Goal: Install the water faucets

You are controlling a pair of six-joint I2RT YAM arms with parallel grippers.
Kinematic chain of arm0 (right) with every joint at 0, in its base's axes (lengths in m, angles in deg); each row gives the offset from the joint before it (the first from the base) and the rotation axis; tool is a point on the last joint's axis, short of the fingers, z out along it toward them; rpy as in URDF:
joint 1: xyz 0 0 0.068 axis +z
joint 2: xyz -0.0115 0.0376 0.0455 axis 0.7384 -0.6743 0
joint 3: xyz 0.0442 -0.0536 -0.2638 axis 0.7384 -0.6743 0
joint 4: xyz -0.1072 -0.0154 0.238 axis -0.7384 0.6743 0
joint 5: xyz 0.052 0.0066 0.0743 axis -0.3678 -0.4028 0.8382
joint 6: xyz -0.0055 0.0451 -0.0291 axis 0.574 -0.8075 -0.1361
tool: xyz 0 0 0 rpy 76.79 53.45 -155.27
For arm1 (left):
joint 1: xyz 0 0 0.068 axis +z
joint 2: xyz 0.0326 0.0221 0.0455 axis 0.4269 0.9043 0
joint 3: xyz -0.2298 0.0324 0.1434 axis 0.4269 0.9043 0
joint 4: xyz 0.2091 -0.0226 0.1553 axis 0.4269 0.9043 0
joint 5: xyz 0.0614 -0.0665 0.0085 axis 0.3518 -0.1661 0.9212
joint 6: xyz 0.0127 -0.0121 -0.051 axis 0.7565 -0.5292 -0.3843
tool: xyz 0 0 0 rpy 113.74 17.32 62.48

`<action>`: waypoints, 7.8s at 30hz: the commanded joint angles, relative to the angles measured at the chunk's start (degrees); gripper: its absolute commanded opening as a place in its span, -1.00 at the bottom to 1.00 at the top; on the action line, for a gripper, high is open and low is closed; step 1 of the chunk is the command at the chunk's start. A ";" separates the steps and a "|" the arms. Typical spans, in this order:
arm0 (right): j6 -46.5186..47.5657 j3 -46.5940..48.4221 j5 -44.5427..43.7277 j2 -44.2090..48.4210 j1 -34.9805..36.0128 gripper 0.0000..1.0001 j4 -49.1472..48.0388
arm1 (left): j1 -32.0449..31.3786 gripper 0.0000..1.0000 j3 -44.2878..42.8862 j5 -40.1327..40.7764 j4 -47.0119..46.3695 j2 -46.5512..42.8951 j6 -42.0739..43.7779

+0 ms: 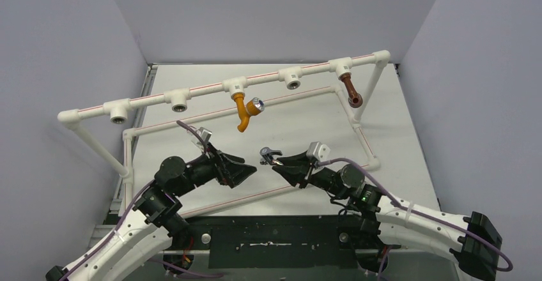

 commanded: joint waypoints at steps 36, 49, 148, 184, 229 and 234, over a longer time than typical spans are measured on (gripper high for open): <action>-40.10 7.24 17.15 -12.71 -6.06 -1.00 -36.18 | 0.21 0.09 1.23 -17.98 -37.51 4.02 -9.10; -40.80 6.73 17.27 -13.28 -5.80 -1.00 -36.80 | 0.15 -1.00 1.13 -18.44 -38.91 5.35 -9.70; -8.97 31.10 4.71 5.34 -8.36 -1.00 37.56 | 0.19 0.59 -30.50 -9.75 9.95 9.91 18.79; 6.49 30.73 -26.34 0.40 0.04 -1.00 24.04 | 29.85 0.54 -60.03 32.07 13.80 47.59 32.91; 15.77 28.38 -45.28 -8.13 2.63 -1.00 3.44 | 26.34 0.52 -39.43 47.72 19.10 45.15 17.40; 16.85 28.67 -46.05 -9.31 2.75 -1.00 1.78 | 26.27 0.52 -39.39 47.66 19.09 45.16 17.46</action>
